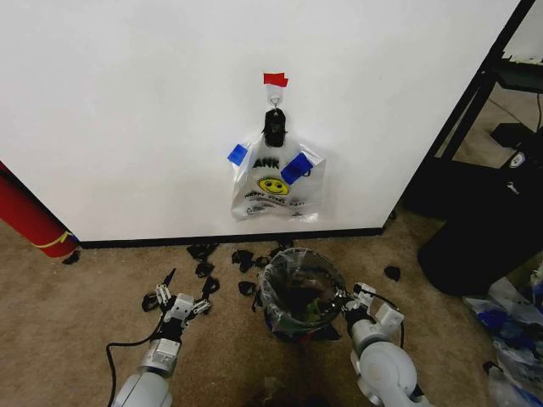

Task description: Pick up the garbage bag from the wall and place it over the trash bin.

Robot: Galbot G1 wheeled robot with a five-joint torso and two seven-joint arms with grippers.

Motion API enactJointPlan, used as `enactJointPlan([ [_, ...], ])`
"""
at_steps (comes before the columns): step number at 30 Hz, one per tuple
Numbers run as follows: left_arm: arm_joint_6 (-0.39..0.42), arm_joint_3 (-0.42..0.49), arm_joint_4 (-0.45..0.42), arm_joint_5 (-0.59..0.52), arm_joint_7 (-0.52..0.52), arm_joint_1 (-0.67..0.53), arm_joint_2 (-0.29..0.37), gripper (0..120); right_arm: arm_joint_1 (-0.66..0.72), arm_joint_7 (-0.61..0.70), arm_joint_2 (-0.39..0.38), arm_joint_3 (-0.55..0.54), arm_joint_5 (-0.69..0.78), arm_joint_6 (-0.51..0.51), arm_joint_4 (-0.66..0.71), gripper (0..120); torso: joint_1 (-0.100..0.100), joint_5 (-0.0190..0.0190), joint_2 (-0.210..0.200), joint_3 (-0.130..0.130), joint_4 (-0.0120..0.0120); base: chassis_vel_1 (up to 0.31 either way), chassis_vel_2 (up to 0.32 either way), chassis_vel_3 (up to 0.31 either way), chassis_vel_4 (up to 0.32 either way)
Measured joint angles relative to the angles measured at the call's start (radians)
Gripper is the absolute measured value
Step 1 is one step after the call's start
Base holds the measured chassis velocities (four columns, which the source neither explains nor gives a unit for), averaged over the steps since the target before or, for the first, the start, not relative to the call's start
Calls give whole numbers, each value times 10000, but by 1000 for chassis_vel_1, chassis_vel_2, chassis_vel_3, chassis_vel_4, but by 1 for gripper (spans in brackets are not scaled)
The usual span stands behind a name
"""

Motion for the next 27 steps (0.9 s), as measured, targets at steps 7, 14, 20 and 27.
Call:
enactJointPlan([
  [7, -29, -39, -246, 2, 23, 162, -2, 100, -412, -179, -269, 151, -200, -494, 342, 3, 0, 2, 0, 2, 2, 0, 0, 0, 0],
  [14, -52, -54, -403, 14, 37, 248, -7, 100, -820, -521, -521, 263, -326, -835, 989, 20, 1, 5, -1, 3, 3, 0, 0, 0, 0],
  [20, -79, -76, -526, 11, 46, 313, -6, 100, -1088, -923, -628, 401, -846, -643, 1454, 41, 1, 3, -1, 3, 2, 0, 0, 0, 0],
  [27, -380, -145, -981, -346, 111, 489, -66, 100, -1733, -1116, -551, 510, -2809, 514, 2083, 65, 1, 1, -1, 2, 2, 0, 0, 0, 0],
])
